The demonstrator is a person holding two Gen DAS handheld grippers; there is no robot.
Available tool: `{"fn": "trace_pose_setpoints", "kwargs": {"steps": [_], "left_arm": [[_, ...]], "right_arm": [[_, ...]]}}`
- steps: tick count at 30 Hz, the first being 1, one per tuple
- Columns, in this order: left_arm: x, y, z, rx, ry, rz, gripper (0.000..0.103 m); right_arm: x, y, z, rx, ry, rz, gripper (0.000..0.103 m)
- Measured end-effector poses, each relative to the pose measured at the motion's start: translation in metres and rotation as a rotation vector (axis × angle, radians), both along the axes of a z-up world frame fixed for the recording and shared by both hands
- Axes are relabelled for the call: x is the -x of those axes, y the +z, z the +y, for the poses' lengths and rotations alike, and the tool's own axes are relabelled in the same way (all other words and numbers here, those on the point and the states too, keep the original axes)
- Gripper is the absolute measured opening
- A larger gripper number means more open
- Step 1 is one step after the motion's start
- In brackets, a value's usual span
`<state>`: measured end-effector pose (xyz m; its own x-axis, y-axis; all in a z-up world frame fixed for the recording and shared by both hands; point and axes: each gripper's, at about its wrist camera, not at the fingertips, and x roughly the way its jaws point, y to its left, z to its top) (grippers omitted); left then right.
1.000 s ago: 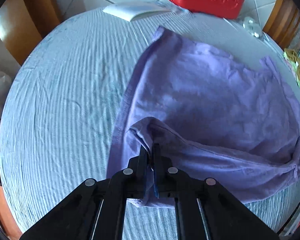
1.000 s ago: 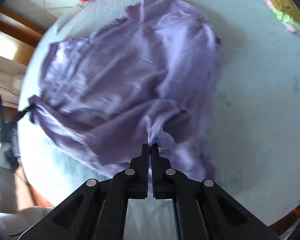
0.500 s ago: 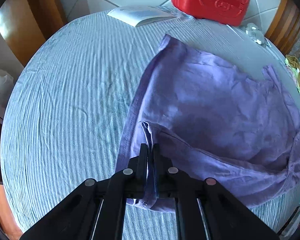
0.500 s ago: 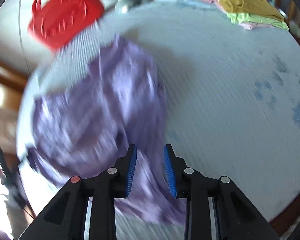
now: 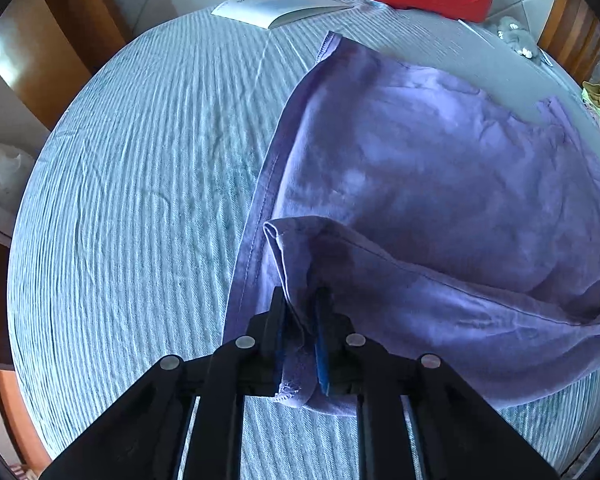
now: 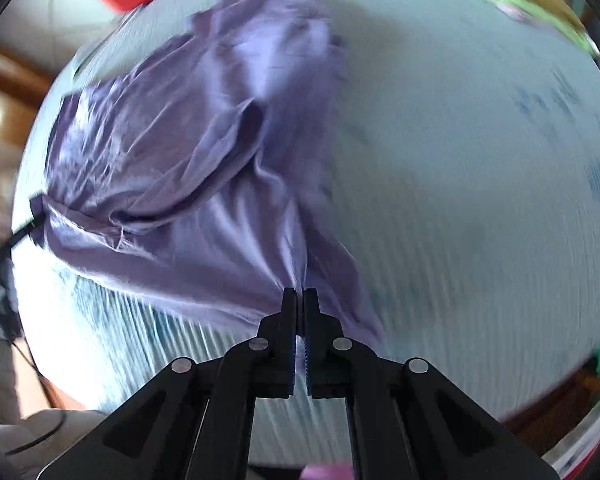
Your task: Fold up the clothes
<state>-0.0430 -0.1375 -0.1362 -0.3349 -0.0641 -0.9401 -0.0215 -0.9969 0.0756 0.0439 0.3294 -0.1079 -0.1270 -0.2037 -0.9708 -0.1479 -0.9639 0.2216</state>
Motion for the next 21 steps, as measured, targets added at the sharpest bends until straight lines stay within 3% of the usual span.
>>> {"fn": "trace_pose_setpoints", "kwargs": {"steps": [4,5,7,9,11,13,16,17,18,20,21], "left_arm": [[-0.001,0.001,-0.001,-0.008,0.009,-0.004,0.012],[-0.001,0.001,-0.002,-0.01,0.01,-0.004,0.012],[-0.003,0.002,-0.003,-0.014,0.012,-0.007,0.013],[-0.005,0.002,-0.004,-0.017,0.013,-0.006,0.013],[-0.007,0.004,-0.005,-0.021,0.018,0.002,0.013],[-0.011,0.008,-0.006,-0.025,0.016,0.02,0.013],[-0.021,0.02,-0.002,-0.025,-0.014,0.055,0.013],[-0.024,0.023,0.001,-0.017,-0.028,0.062,0.013],[-0.026,0.024,0.002,-0.008,-0.036,0.063,0.013],[-0.026,0.02,0.001,-0.008,-0.031,0.062,0.013],[-0.025,0.018,0.0,-0.006,-0.022,0.057,0.013]], "right_arm": [[-0.025,-0.022,0.014,-0.028,-0.026,-0.115,0.005],[-0.027,-0.024,0.014,-0.083,-0.023,-0.127,0.009],[-0.028,-0.009,0.015,-0.083,-0.033,-0.058,0.009],[-0.024,0.02,0.009,-0.068,-0.001,0.067,0.01],[-0.015,0.035,-0.003,-0.026,0.041,0.122,0.01],[-0.004,0.034,-0.015,0.019,0.063,0.122,0.01],[0.002,0.026,-0.046,-0.01,0.16,0.128,0.013],[0.0,0.025,-0.057,-0.013,0.202,0.137,0.02],[-0.001,0.024,-0.069,-0.017,0.243,0.147,0.035],[0.001,0.024,-0.089,-0.028,0.301,0.17,0.051],[0.002,0.024,-0.099,-0.034,0.33,0.181,0.051]]}}
